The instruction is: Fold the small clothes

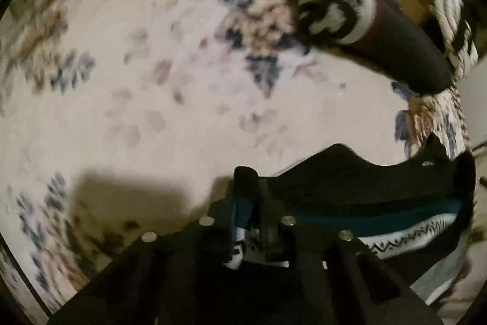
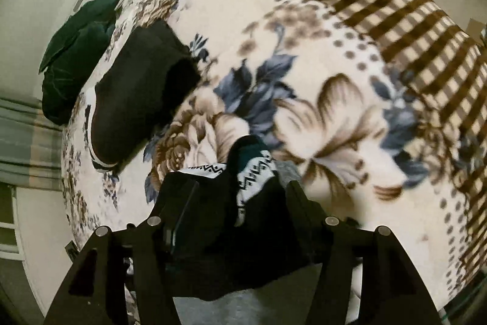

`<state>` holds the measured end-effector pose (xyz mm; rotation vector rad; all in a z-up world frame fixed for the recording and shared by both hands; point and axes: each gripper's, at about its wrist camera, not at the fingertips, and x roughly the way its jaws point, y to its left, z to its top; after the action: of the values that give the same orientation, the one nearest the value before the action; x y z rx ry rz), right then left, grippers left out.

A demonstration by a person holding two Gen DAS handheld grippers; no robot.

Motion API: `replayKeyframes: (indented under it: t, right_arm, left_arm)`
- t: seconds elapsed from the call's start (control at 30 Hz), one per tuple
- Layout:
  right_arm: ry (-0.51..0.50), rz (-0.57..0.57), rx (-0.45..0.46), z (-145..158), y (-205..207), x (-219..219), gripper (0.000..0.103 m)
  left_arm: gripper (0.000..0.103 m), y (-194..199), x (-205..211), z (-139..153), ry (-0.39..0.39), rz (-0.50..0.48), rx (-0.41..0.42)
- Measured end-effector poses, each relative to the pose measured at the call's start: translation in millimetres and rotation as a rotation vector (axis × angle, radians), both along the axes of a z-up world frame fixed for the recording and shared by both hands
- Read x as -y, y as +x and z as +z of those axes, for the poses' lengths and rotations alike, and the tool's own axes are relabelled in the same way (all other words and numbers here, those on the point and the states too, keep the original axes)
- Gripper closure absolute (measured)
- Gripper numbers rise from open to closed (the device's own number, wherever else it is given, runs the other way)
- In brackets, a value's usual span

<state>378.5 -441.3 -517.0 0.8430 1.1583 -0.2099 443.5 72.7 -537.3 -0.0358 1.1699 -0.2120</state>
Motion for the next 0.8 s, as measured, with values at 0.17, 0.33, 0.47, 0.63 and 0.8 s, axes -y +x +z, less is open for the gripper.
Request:
replayKeyframes:
  t: [0.17,0.33,0.47,0.63,0.8]
  right_arm:
    - [-0.026,0.007,-0.015,-2.2,-4.0,12.3,0.042]
    - [-0.055,0.058,-0.030,-10.2,7.5,14.0,0.042]
    - [-0.055,0.145,-0.051,-19.5,24.0,4.6,0.042]
    - [-0.073,0.226,-0.065,-37.0,43.0,-9.7,0.100]
    - [-0.180,0.156,-0.019,-18.6,37.2,-5.8,0.100]
  left_arm:
    - [0.096,-6.3,-42.6,16.6,-0.064,0.171,0.051]
    - [0.096,-4.2,-52.2,3.4,-0.099,0.223,0.009]
    - [0.096,-0.3,-49.8,7.9,-0.109,0.225,0.016]
    - [0.096,0.2,-51.9,12.8,-0.126,0.231,0.020]
    - [0.096,-1.9,-56.6,26.2,-0.156,0.235,0.048]
